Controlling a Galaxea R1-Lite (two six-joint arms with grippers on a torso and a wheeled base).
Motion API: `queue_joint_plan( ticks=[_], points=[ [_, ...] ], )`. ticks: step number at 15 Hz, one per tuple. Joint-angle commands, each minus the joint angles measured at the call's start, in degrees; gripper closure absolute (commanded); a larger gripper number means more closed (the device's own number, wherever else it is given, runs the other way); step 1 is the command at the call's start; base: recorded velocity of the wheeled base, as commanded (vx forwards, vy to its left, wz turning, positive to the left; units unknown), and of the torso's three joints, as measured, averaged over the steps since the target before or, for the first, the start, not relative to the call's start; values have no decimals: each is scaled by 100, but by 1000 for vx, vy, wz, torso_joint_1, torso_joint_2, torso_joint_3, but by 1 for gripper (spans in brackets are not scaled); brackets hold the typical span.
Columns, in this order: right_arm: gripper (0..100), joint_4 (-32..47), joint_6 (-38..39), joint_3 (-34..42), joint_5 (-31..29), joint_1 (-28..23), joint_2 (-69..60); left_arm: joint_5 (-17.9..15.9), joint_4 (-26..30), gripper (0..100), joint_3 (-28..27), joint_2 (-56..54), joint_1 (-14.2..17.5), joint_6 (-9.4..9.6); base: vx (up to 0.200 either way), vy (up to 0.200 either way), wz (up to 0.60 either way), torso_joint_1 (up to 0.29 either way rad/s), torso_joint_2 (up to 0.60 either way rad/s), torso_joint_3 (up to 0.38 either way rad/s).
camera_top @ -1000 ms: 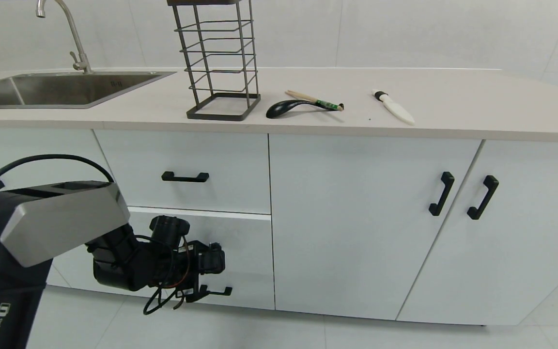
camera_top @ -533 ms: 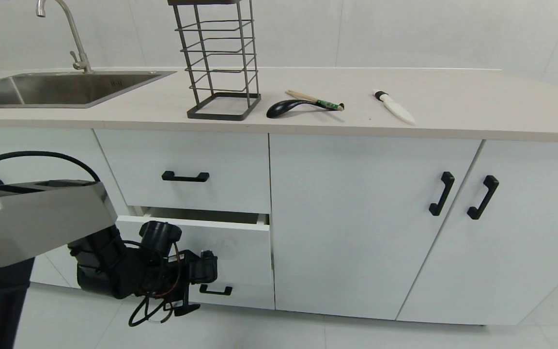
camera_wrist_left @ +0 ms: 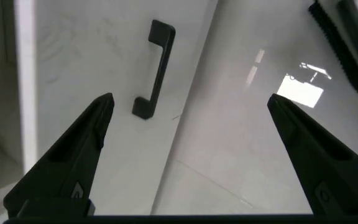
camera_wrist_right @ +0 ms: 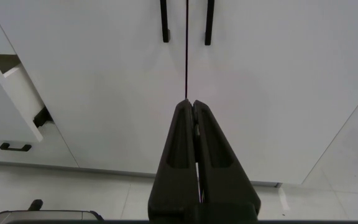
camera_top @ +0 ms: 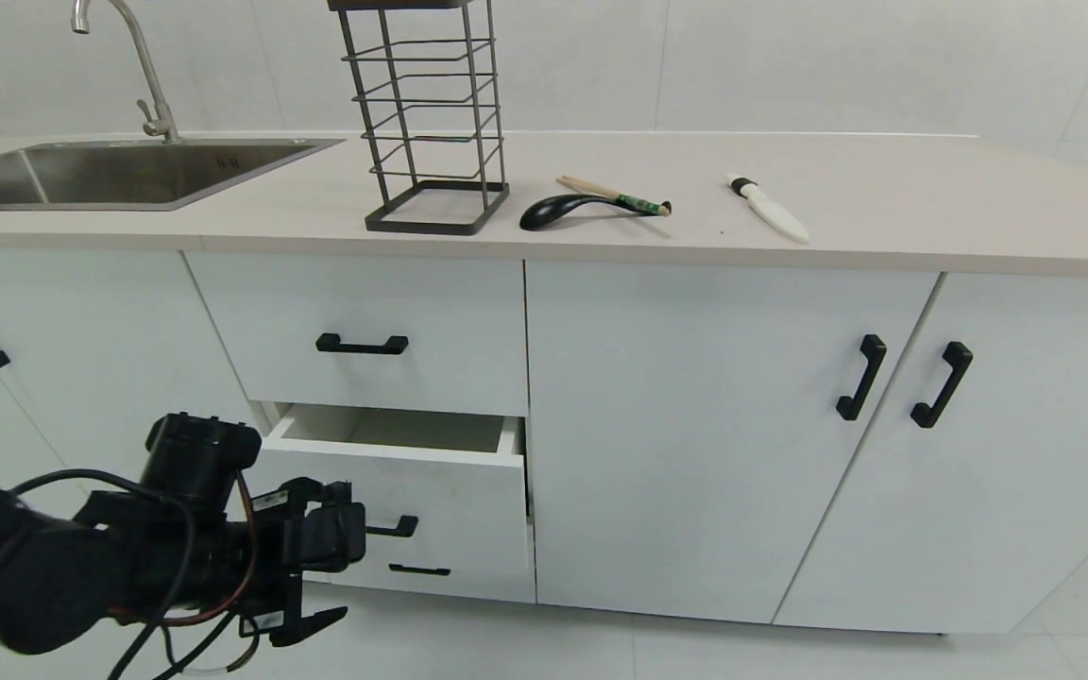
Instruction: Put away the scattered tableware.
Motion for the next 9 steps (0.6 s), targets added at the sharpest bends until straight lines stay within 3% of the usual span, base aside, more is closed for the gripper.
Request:
queue_joint_plan(
  ticks=[1,2,5,6,9],
  points=[
    [100,2,-3,1,4,4,9,-76,551,0,-37,-1366,-211,-251,0,0,0,0,0,0],
    [100,2,6,1,4,4,9,-76,648,0,-538,-1252,-220,-374,0,0,0,0,0,0],
    [100,2,6,1,4,4,9,-76,560,0,-1136,-390,-237,-347,0,0,0,0,0,0],
    [100,2,6,1,4,4,9,-102,401,0,-1584,357,-290,-338,0,0,0,0,0,0],
    [100,2,6,1,4,4,9,-129,-267,0,-2085,1464,-325,-321,0,0,0,0,0,0]
  ],
)
